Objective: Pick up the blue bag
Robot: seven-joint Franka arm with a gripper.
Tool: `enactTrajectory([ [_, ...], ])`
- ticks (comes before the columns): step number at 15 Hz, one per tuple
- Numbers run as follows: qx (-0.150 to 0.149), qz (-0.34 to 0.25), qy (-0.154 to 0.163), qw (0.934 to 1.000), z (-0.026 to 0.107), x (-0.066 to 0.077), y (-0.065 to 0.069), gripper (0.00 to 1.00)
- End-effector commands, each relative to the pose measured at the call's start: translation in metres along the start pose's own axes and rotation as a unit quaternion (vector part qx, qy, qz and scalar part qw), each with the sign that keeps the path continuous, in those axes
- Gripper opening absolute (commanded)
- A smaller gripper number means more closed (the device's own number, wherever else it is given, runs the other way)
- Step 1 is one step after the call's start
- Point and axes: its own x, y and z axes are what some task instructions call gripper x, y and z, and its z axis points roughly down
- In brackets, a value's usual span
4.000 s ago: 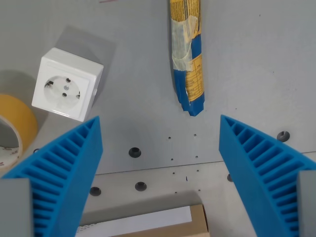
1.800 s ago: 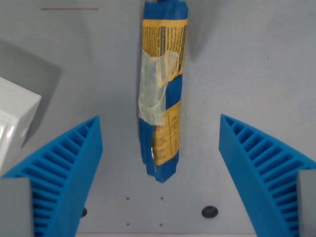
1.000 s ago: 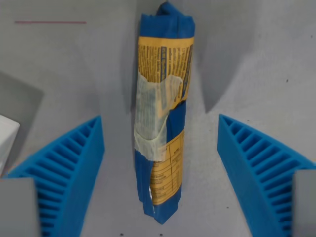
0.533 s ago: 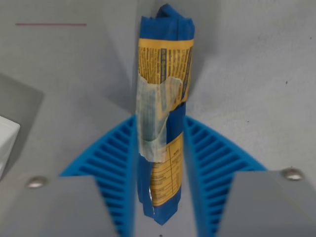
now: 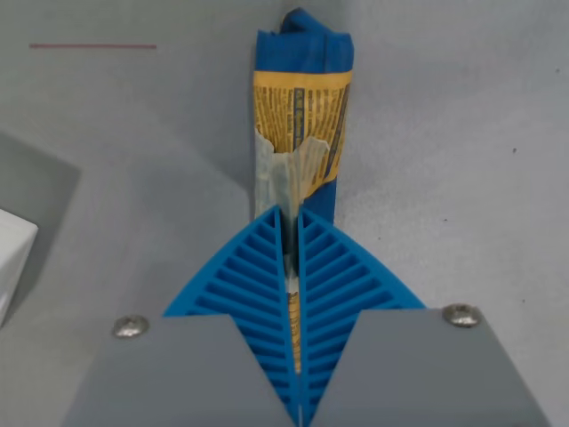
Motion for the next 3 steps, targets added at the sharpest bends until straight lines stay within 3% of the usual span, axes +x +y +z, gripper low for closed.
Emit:
enactTrajectory([
  [1,0.010,-0.005,0.043,0.9990,-0.022,-0.018,0.000,0.00],
  [3,0.010,-0.005,0.038,0.9992,-0.032,-0.017,0.001,0.00],
])
